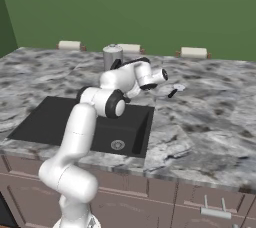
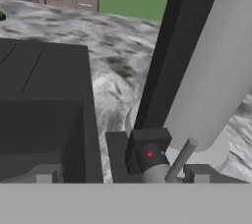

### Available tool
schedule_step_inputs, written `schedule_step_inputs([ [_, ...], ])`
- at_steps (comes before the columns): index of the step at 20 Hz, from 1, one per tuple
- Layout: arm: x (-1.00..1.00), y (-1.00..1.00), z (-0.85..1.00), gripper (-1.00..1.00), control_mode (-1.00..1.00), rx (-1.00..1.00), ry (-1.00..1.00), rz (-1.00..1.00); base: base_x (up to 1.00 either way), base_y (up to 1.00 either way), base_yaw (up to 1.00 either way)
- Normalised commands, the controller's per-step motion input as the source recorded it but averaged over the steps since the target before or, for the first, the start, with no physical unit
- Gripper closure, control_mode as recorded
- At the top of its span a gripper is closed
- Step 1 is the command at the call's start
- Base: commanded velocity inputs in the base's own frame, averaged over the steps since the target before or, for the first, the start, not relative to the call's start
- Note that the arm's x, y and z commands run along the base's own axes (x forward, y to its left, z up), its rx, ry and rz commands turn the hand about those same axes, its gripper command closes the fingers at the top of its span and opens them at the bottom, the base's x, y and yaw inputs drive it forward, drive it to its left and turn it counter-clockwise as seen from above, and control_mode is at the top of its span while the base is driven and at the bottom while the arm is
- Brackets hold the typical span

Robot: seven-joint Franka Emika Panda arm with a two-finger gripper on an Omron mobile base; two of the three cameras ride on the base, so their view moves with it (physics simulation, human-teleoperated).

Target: Turn on the sink faucet. Then move the avocado from the counter to the sink. Turn off the sink. Move the vegetable from the sink to the pot next to the stove. Finally move the pot to the center burner.

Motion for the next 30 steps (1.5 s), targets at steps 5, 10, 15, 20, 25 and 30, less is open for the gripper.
schedule_step_inputs([
  [5, 0.09, -0.07, -0.04, -1.0, -1.0, 0.0, 0.0, -0.02, 0.0, 0.0, 0.0],
  [10, 0.39, 0.0, -0.03, -1.0, -1.0, 0.0, 0.0, 0.0, 0.0, 0.0, 0.0],
  [15, 0.39, 0.0, -0.05, -1.0, -1.0, 0.01, 0.0, 0.0, 0.0, 0.0, 0.0],
  [20, 0.22, -0.01, -0.08, -1.0, -1.0, 0.01, 0.0, 0.0, 0.0, 0.0, 0.0],
  [25, 0.21, 0.0, -0.07, -1.0, -1.0, 0.0, 0.0, 0.0, 0.0, 0.0, 0.0],
  [30, 0.06, 0.0, -0.01, -1.0, -1.0, 0.01, 0.0, 0.0, 0.0, 0.0, 0.0],
])
